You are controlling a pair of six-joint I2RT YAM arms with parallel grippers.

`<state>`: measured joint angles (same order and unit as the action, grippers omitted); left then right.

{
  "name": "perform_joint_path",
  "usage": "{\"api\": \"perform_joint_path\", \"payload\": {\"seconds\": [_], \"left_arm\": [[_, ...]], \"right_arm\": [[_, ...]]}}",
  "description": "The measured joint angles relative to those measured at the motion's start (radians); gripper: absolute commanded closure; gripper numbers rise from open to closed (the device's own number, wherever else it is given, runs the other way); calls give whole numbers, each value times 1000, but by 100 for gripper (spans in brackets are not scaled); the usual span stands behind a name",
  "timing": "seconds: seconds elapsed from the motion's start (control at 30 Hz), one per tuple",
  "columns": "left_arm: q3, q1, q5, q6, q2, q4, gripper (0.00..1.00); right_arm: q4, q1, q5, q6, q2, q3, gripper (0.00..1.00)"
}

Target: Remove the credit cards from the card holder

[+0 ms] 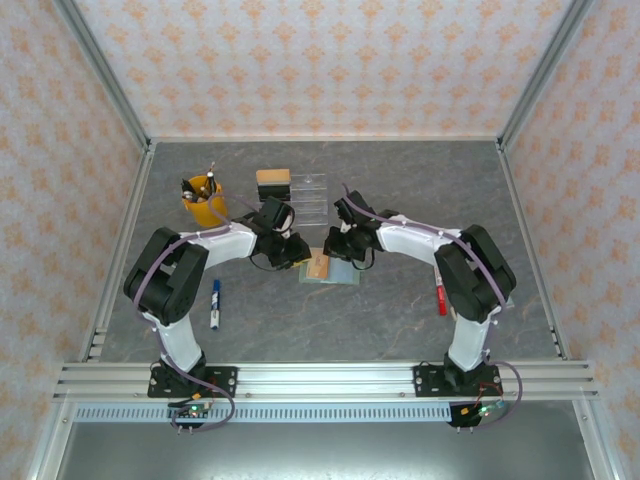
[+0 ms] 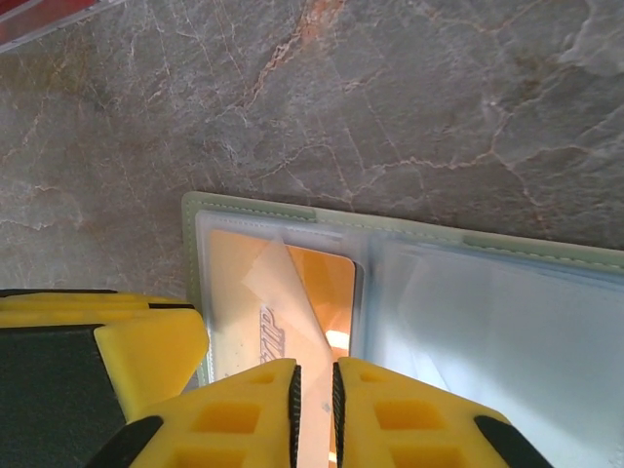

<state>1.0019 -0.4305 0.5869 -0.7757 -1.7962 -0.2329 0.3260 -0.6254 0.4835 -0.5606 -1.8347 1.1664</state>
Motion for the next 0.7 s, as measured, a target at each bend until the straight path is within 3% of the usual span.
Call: {"api": "perform_joint_path", "payload": {"seconds": [0.17, 0.7], "left_arm": [[2, 0, -1, -12, -13, 2, 82], [10, 0, -8, -17, -24, 5, 87]], "right_arm": [[-14, 3, 7, -6, -16, 0, 75], [-71, 14, 32, -4, -66, -5, 76]]}}
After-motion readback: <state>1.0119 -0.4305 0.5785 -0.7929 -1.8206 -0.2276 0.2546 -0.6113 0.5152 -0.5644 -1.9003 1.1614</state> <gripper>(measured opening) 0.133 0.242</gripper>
